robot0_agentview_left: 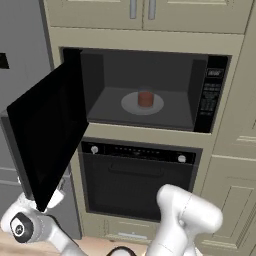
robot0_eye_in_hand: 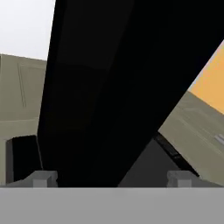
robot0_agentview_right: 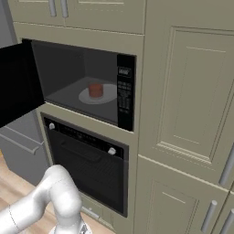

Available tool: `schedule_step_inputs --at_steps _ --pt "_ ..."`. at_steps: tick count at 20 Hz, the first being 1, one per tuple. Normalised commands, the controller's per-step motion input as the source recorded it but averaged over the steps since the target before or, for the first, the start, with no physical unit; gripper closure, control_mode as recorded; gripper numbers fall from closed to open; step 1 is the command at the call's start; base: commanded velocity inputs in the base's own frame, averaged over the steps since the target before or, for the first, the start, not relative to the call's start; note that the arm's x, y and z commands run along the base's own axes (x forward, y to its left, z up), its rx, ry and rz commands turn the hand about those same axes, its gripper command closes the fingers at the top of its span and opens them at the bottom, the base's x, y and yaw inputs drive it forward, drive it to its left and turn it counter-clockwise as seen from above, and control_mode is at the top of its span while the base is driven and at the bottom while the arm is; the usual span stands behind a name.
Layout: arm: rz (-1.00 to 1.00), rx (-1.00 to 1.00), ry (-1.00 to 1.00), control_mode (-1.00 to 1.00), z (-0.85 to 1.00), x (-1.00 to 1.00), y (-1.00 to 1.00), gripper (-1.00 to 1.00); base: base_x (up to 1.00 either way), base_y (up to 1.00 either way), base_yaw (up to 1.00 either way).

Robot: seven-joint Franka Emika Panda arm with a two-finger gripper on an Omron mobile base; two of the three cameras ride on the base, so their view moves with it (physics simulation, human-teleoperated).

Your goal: Place the microwavable item in the microwave. Then, close the microwave door and press the start button.

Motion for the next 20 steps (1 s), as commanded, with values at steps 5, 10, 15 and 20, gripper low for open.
schedule_step_inputs --at_steps 5,10,15,20 --pt "-0.04 0.09 -0.43 -1.0 0.32 -0.41 -0.09 -1.0 0.0 0.0 0.0" --pt "0.0 0.25 -0.33 -1.0 0.18 -0.42 -0.61 -1.0 0.0 0.0 0.0" --pt "0.07 0.33 -0.24 -1.0 0.22 -0.16 -0.89 -1.0 0.0 0.0 0.0" --pt "0.1 0.34 -0.23 -1.0 0.01 -0.1 -1.0 -1.0 0.0 0.0 0.0"
